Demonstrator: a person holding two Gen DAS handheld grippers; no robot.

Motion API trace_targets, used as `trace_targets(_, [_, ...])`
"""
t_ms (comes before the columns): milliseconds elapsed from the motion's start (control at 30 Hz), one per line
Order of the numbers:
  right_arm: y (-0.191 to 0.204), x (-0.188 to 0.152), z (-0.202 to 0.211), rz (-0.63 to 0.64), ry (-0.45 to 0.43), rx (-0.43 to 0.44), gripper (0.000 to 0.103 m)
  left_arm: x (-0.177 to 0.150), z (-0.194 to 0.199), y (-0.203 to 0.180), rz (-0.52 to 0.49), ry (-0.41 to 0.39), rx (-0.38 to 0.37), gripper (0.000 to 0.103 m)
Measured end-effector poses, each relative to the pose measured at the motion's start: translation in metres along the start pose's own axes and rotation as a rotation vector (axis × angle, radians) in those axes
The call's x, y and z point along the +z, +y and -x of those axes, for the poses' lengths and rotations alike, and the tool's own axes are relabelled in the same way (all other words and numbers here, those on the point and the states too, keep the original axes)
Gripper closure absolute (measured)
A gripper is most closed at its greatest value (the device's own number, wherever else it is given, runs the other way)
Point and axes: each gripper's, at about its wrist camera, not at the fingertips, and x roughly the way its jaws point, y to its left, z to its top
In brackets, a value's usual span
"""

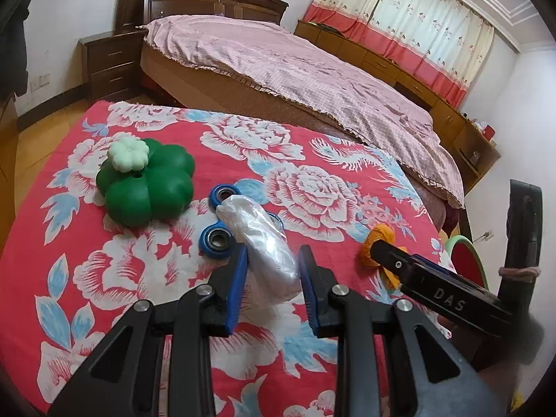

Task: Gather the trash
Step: 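Close the right gripper on the orange mesh bow pad and lift while the left holds the bag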

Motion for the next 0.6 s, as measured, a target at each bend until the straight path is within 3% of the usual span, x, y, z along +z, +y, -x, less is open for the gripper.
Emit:
trace_targets(333, [0.0090,-0.0038,-0.0083,0.036,-0.008,-0.044,0.025,-0.0032,-0.0010,0.0040,0.017,0.006,-0.024,0.073])
trace_targets(600, [0.0075,-0.0054,-0.0063,0.039,-0.007,-0.035,0.061,-0.0051,0.0021,0.0027,0.015,0.007,-0.028,0.073])
